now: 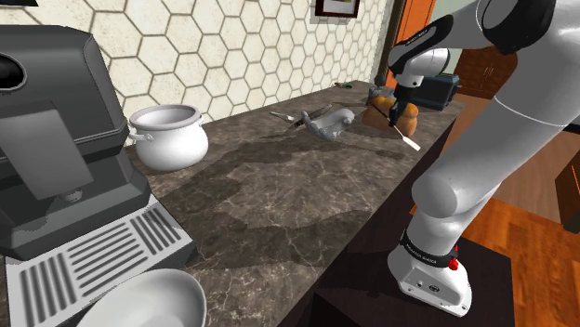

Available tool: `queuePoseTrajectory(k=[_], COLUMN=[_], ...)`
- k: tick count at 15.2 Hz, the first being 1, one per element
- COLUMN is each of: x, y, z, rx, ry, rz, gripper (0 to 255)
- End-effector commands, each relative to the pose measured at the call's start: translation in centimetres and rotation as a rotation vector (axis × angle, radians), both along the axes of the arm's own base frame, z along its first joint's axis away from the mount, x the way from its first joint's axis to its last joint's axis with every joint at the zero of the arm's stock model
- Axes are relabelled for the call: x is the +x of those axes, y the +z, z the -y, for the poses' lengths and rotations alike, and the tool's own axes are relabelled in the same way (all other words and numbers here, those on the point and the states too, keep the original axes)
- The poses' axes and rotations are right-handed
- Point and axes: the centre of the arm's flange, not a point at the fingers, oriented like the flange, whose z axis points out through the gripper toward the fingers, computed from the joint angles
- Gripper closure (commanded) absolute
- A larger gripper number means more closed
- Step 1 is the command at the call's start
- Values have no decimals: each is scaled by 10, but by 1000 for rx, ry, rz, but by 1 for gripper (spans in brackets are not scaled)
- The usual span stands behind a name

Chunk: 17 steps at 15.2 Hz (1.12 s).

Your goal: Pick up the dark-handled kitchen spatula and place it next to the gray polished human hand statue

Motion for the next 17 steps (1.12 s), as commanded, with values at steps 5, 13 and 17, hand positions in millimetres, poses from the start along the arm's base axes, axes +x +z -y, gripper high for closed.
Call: queuePoseTrajectory(k=[5,13,17], x=[0,0,0], y=[-32,-74,-82], z=[-1,-1,-1], rx=[0,0,-1], ry=[0,0,0], rz=[0,0,0], gripper=[255,255,255])
